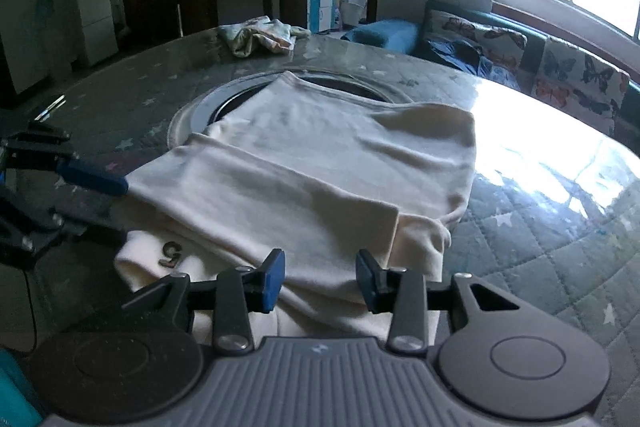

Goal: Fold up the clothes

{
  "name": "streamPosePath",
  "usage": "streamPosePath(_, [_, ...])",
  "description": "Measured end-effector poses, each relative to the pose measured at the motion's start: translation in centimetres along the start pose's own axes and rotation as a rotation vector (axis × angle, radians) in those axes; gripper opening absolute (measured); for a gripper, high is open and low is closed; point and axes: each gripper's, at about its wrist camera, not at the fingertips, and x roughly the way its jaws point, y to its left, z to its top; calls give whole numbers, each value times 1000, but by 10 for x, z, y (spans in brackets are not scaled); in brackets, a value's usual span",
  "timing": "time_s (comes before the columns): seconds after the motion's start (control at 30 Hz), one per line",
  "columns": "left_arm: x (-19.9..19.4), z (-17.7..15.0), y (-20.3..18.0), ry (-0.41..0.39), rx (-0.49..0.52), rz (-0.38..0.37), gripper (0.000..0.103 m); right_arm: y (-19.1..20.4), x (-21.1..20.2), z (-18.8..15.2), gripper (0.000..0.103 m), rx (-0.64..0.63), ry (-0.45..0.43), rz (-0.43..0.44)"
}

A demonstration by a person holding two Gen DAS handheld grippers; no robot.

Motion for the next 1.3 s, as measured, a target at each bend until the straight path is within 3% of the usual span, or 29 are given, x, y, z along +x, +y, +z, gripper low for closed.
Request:
streamPosePath(0.07, [-2,-6,-6,9,39,-4,46,2,-6,-1,51,-21,-1,0])
streamPosePath(0.43, [19,-17,-31,-15,200,30,45,13,-31,-16,55,-121,19,-7])
streamPosePath(0.5, [21,-17,-32,-27,216,32,39,13,-34,-21,56,-146,28,-9])
streamPosePath(0.6, [22,-16,-31,-40,208,37,23,14,-36,-26,56,-175,44,-11])
streamPosePath(0.7, [22,-11,-26,-51,183,44,14,17,-36,-31,57,-205,57,-8])
streamPosePath(1.1, [24,24,9,-76,26,18,12,35,-23,-35,62,-360,-38,-19])
streamPosePath(1.23, [25,22,7,-65,31,18,14,35,-8,-29,54,-356,-64,-4])
streamPosePath(1.3, [23,18,7,-57,35,19,17,32,-1,-24,41,-328,-54,30])
